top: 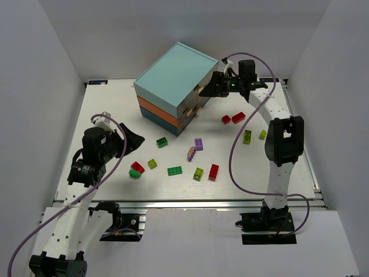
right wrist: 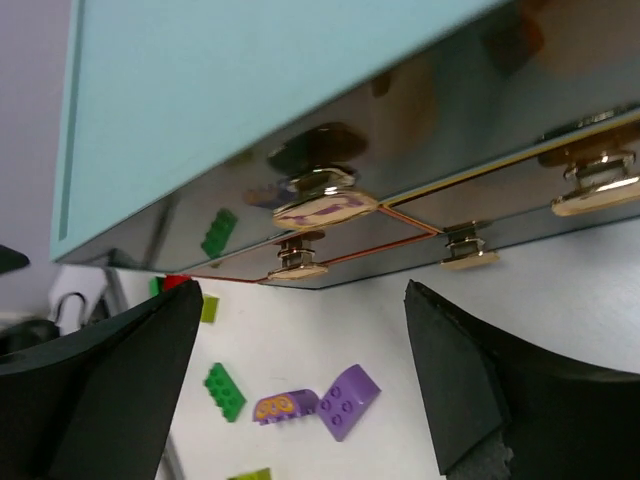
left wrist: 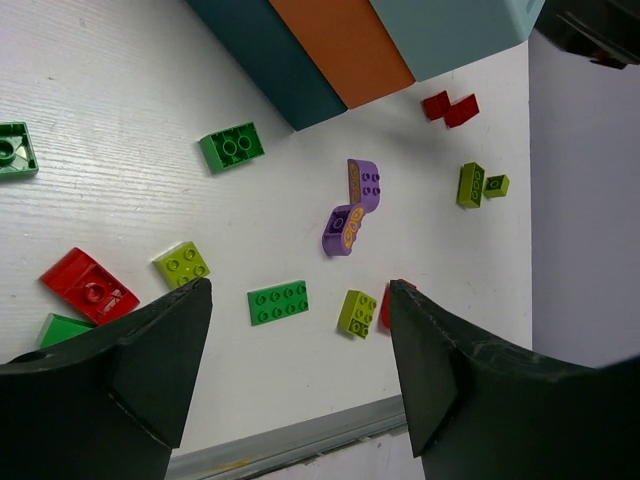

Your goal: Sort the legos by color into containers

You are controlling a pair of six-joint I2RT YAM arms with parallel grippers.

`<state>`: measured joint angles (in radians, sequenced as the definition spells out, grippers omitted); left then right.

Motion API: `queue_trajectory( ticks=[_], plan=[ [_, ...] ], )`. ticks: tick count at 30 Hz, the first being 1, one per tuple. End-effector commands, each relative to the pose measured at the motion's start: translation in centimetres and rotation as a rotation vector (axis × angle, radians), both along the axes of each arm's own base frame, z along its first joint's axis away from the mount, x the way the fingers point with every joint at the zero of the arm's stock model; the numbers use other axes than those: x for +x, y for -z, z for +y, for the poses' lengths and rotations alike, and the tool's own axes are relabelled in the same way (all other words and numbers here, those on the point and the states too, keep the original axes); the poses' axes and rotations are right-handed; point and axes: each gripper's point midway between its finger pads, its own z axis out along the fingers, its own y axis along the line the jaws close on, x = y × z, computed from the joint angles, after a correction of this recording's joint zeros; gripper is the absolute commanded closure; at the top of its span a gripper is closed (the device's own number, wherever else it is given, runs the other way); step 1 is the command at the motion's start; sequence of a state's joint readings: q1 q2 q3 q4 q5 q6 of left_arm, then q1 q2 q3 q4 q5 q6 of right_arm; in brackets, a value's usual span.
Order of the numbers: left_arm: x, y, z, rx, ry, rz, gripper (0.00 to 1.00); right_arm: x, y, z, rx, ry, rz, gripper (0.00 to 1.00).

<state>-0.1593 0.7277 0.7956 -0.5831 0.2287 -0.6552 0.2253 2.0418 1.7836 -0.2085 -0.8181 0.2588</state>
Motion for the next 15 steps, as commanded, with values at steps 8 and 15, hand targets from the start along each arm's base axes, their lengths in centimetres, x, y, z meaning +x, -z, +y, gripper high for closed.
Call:
queue_trajectory(
  ticks=[8, 15],
  plan=[
    [0.5, -1.2, -0.1, -0.063, -0.042, -0.034, 0.19, 3.5, -2.9, 2.3, 0.123, -0.015, -0.001, 0.17],
    [1.0, -0.8, -0.2, -0.071, -0.048, -0.019, 0.19, 4.4, -1.3, 2.8, 0.145, -0.021, 0.027, 0.31]
  ],
)
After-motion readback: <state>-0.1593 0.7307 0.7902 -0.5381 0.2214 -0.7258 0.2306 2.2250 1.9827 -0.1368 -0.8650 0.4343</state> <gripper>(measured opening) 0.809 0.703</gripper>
